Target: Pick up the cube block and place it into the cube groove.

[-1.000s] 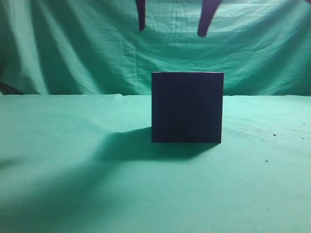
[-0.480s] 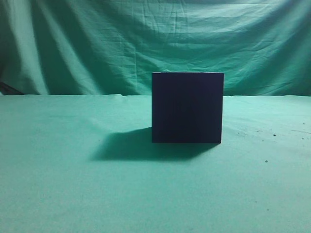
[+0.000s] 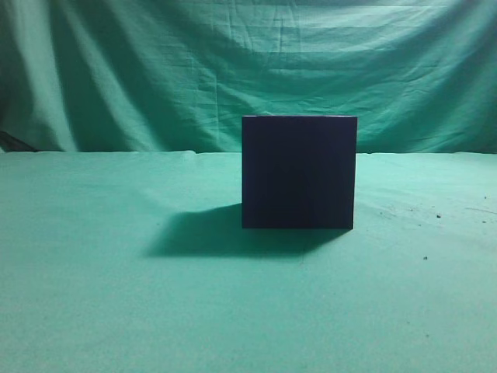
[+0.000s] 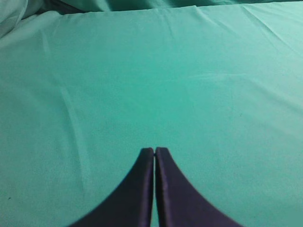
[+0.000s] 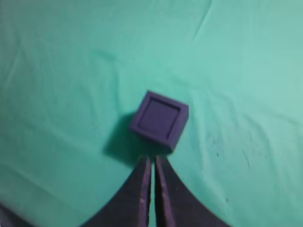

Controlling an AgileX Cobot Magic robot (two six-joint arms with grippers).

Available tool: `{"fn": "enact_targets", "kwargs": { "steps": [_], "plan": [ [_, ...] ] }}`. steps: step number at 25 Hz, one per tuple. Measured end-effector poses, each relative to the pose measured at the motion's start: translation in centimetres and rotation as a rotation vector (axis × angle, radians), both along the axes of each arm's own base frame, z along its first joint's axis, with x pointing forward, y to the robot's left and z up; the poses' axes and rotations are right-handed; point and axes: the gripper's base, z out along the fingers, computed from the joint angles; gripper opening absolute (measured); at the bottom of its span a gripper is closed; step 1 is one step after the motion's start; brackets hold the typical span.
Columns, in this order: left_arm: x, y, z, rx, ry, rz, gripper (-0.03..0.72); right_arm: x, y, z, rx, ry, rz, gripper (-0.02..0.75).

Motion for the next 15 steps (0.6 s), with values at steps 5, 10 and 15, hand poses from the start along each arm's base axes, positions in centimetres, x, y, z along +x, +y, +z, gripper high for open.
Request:
{"fn": "enact_targets", "kwargs": {
  "steps": [5,10,15],
  "plan": [
    [0.0,0.0,0.0,0.000,0.000,0.000,0.000,-3.6,-3.3,-3.4,-0.035,0.027,0.001,0.000],
    [0.0,0.0,0.0,0.000,0.000,0.000,0.000,-6.4,-5.7,-6.3,0.021,-0.044,0.003,0.000],
    [0.0,0.0,0.0,0.000,0.000,0.000,0.000,-8.3,-7.5,-8.2,0.009,-0.044,0.001,0.000]
  ]
}}
